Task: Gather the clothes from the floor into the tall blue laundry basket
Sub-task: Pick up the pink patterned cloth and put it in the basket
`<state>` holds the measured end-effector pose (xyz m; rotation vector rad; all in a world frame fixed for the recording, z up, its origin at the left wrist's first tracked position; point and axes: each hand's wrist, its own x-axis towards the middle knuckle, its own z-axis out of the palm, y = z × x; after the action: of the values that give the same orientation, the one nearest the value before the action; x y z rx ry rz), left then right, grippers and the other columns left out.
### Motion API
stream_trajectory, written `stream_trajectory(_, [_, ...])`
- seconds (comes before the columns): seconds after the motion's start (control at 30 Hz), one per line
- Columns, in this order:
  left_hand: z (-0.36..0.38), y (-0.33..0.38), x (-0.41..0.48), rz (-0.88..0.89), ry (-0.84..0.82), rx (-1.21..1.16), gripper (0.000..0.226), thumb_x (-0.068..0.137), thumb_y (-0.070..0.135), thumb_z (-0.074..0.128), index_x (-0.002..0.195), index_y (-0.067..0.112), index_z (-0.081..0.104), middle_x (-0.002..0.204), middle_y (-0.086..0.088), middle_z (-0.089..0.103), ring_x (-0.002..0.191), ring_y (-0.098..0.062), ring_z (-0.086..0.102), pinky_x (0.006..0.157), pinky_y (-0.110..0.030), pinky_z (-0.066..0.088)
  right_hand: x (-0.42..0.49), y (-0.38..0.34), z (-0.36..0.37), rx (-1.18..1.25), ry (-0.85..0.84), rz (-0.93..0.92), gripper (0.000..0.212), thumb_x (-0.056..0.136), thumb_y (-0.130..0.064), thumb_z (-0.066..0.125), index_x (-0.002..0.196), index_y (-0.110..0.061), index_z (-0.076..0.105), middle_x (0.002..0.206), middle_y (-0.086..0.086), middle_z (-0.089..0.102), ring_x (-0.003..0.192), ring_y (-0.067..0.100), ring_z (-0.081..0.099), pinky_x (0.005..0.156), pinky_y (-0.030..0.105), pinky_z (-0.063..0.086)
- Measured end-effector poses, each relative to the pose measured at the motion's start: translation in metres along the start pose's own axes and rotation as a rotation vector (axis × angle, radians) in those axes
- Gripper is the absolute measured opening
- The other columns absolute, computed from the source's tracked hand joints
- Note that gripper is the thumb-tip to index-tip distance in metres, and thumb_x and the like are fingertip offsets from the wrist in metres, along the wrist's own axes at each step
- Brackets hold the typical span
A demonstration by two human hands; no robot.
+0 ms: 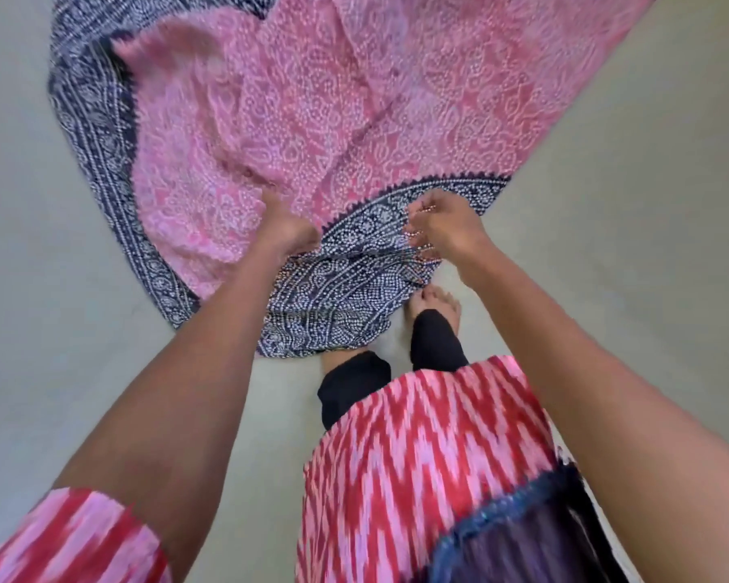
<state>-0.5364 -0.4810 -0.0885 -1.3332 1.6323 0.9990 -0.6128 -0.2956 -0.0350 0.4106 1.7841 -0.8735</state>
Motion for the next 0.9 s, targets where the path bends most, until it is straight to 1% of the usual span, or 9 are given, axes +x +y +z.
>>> stream_trajectory(0.1, [-0.013, -0.007, -0.039, 0.077, -0.056, 0.17, 0.05, 0.082, 0.009, 0.068, 0.128, 0.007, 0.051, 0.129, -0.015, 0.057, 0.11, -0.03, 0.061, 0.1, -0.037, 0.046, -0.03, -0.002, -0.008, -0.012, 0.025, 0.022, 0.022, 0.083, -0.006, 0.05, 0.07, -0.025, 0.049, 0.086, 0.008, 0.062, 0.075, 0.022, 0.06, 0.062, 0.03, 0.043])
stream_trajectory(0.2, [-0.031, -0.011, -0.083, 0.187, -0.012, 0.346, 0.037, 0.084, 0.013, 0.066, 0.12, 0.01, 0.06, 0.134, -0.016, 0.054, 0.111, -0.033, 0.06, 0.101, -0.041, 0.046, -0.074, -0.009, -0.012, -0.028, 0.002, 0.01, 0.024, 0.083, -0.006, 0.05, 0.069, -0.025, 0.048, 0.083, 0.005, 0.059, 0.076, 0.021, 0.057, 0.065, 0.032, 0.043])
stream_trajectory(0.33, [-0.038, -0.012, -0.082, 0.21, 0.072, 0.459, 0.077, 0.084, 0.017, 0.065, 0.147, 0.025, 0.021, 0.153, -0.022, 0.018, 0.126, -0.042, 0.045, 0.104, -0.052, 0.042, -0.085, -0.012, -0.009, -0.042, -0.006, -0.016, 0.023, 0.084, -0.007, 0.049, 0.071, -0.026, 0.049, 0.079, 0.001, 0.058, 0.077, 0.021, 0.056, 0.071, 0.032, 0.042])
stream_trajectory(0.43, [-0.02, -0.014, -0.04, 0.131, 0.146, 0.322, 0.105, 0.082, 0.013, 0.067, 0.148, 0.031, -0.013, 0.159, -0.015, -0.004, 0.141, -0.043, 0.024, 0.109, -0.058, 0.033, -0.05, 0.0, 0.004, -0.046, 0.0, -0.021, 0.022, 0.087, -0.008, 0.049, 0.072, -0.024, 0.048, 0.082, 0.006, 0.059, 0.075, 0.022, 0.057, 0.066, 0.034, 0.043])
stream_trajectory(0.53, [0.007, -0.024, 0.008, 0.025, 0.121, 0.152, 0.12, 0.075, 0.007, 0.071, 0.144, 0.03, -0.025, 0.159, -0.013, -0.011, 0.142, -0.043, 0.022, 0.108, -0.053, 0.038, -0.005, 0.014, 0.017, -0.097, -0.003, -0.035, 0.018, 0.087, -0.009, 0.049, 0.075, -0.023, 0.049, 0.082, 0.004, 0.061, 0.08, 0.024, 0.062, 0.072, 0.041, 0.05])
stream_trajectory(0.6, [0.02, -0.039, 0.026, 0.005, 0.097, 0.189, 0.113, 0.074, 0.005, 0.072, 0.149, 0.021, -0.011, 0.158, -0.017, 0.01, 0.138, -0.039, 0.031, 0.106, -0.046, 0.042, 0.018, 0.024, 0.026, -0.154, -0.011, -0.038, 0.02, 0.087, -0.01, 0.05, 0.072, -0.024, 0.049, 0.083, 0.004, 0.062, 0.084, 0.027, 0.064, 0.075, 0.043, 0.051])
stream_trajectory(0.67, [0.017, -0.048, 0.022, 0.071, 0.122, 0.356, 0.082, 0.078, 0.005, 0.067, 0.146, 0.009, 0.022, 0.142, -0.019, 0.042, 0.116, -0.033, 0.053, 0.093, -0.039, 0.051, 0.026, 0.029, 0.03, -0.188, -0.004, -0.039, 0.022, 0.087, -0.011, 0.051, 0.071, -0.026, 0.047, 0.08, 0.002, 0.06, 0.081, 0.025, 0.063, 0.07, 0.038, 0.049])
stream_trajectory(0.8, [-0.023, -0.048, -0.039, 0.207, 0.038, 0.408, 0.071, 0.082, 0.026, 0.069, 0.142, 0.007, 0.036, 0.143, -0.019, 0.045, 0.126, -0.032, 0.049, 0.104, -0.037, 0.039, -0.022, 0.024, 0.027, -0.297, -0.012, -0.06, 0.014, 0.087, -0.012, 0.055, 0.101, -0.013, 0.056, 0.093, 0.01, 0.059, 0.087, 0.024, 0.055, 0.08, 0.036, 0.046])
stream_trajectory(0.9, [-0.061, -0.032, -0.124, 0.308, 0.08, 0.294, 0.059, 0.077, 0.025, 0.072, 0.128, 0.002, 0.054, 0.124, -0.02, 0.061, 0.111, -0.029, 0.06, 0.089, -0.034, 0.046, -0.09, 0.012, 0.017, -0.409, -0.006, -0.073, 0.031, 0.085, -0.012, 0.055, 0.116, -0.012, 0.052, 0.101, 0.013, 0.065, 0.098, 0.027, 0.059, 0.077, 0.028, 0.04])
